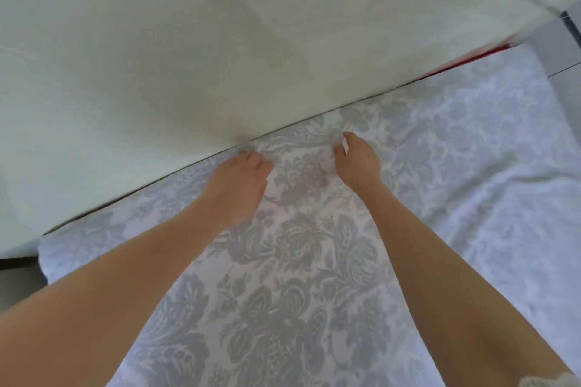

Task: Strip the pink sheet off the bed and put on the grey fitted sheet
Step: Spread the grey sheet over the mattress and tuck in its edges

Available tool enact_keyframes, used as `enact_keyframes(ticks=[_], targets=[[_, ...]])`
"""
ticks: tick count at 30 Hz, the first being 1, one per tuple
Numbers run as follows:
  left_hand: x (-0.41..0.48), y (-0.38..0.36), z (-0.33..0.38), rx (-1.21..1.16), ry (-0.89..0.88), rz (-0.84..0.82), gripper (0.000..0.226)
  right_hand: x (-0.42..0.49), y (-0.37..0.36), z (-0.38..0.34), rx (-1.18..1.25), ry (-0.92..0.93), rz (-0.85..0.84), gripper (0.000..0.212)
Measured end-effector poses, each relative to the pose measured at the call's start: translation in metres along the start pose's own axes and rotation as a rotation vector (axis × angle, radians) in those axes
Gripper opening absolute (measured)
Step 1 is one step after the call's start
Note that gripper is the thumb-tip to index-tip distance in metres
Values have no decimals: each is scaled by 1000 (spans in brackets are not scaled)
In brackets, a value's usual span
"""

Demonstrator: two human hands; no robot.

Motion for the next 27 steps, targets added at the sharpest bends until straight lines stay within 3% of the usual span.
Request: enact_keyframes(ticks=[5, 8, 12, 15, 18, 20, 21, 23, 27], targets=[[31, -35, -23, -32, 130, -12, 52, 64, -31, -20, -133, 191, -84, 48], [28, -49, -27, -90, 148, 22, 69, 82, -71, -30, -247, 208, -228, 52], [30, -61, -32, -60, 113, 33, 64, 94, -86, -36, -414, 198, -270, 51], [31, -61, -29, -16, 104, -11, 65, 89, -78, -43, -351, 214, -278, 46], [34, -62, -26, 9, 112, -90, 73, 62, -42, -27, -131, 213, -4, 44], [35, -63, -25, 17, 125, -133, 71, 16, -23, 11, -33, 64, 225, 50], [36, -65, -25, 32, 134, -154, 65, -13, -30, 33, -6, -60, 244, 54], [36, -68, -26, 53, 151, -193, 55, -68, -71, 57, 47, -248, 77, 63], [44, -66, -26, 42, 177, -287, 51, -128, -118, 41, 219, -158, -240, 63]])
Point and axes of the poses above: each hand's wrist, its own x-axis towards the middle knuckle, its own y-axis out of the back of the hand, z = x × y, the point moved 10 cm from there along x, towards the middle knuckle, and after that the axes turned 4 degrees about z, right-handed, at the moved point
